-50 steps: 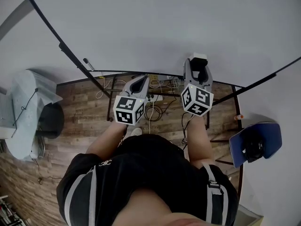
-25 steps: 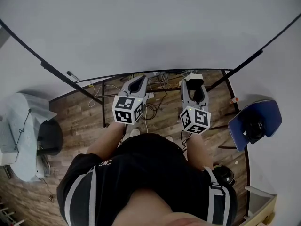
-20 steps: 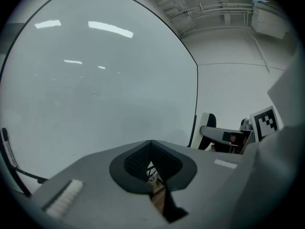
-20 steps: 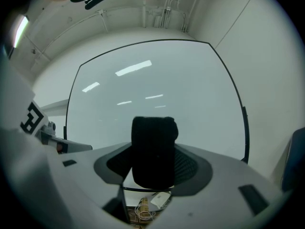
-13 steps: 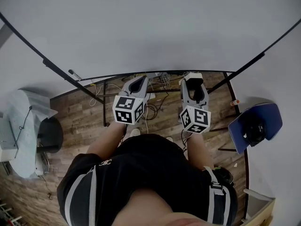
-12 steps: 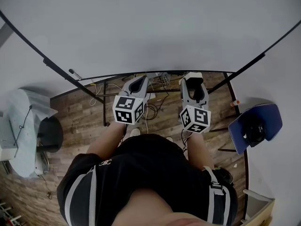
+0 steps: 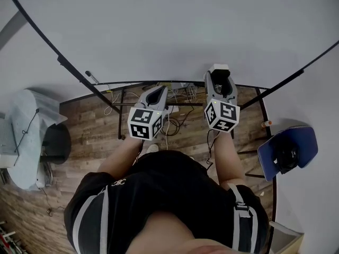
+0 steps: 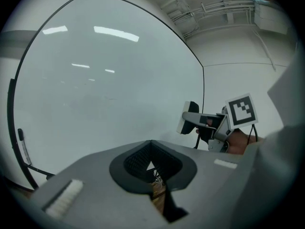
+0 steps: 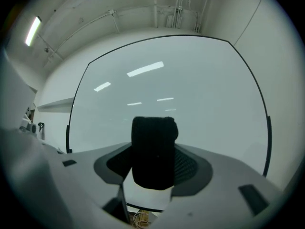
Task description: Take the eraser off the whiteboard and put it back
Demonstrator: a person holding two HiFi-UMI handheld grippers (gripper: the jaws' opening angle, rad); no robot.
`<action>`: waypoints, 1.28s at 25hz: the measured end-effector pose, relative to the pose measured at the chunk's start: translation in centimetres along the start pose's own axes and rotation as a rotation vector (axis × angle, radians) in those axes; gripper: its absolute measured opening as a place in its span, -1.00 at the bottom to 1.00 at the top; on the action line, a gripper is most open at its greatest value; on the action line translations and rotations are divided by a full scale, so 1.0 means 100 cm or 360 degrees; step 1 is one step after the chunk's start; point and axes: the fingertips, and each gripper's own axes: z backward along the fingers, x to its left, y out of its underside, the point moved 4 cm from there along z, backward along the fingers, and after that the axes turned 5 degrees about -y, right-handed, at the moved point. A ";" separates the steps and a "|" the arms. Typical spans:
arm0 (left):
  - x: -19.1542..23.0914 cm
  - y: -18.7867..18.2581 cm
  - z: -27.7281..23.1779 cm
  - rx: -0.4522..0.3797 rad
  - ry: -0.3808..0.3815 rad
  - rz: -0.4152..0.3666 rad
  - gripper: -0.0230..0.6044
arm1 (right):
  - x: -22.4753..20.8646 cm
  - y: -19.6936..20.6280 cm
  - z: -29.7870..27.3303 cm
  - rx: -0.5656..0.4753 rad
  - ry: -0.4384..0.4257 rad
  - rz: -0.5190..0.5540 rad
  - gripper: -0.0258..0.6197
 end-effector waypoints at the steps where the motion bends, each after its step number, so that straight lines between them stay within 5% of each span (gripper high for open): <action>1: 0.002 0.000 0.001 -0.0002 -0.0008 0.0000 -0.90 | 0.000 -0.002 -0.007 0.0009 -0.0002 0.0001 -0.18; 17: 0.026 0.003 0.032 -0.0031 -0.0152 0.0031 -0.90 | -0.003 -0.008 -0.086 0.0174 0.0030 -0.0051 -0.18; 32: 0.043 0.010 0.044 -0.0012 -0.0229 0.0057 -0.90 | 0.004 -0.004 -0.104 0.0159 0.0111 0.0030 -0.18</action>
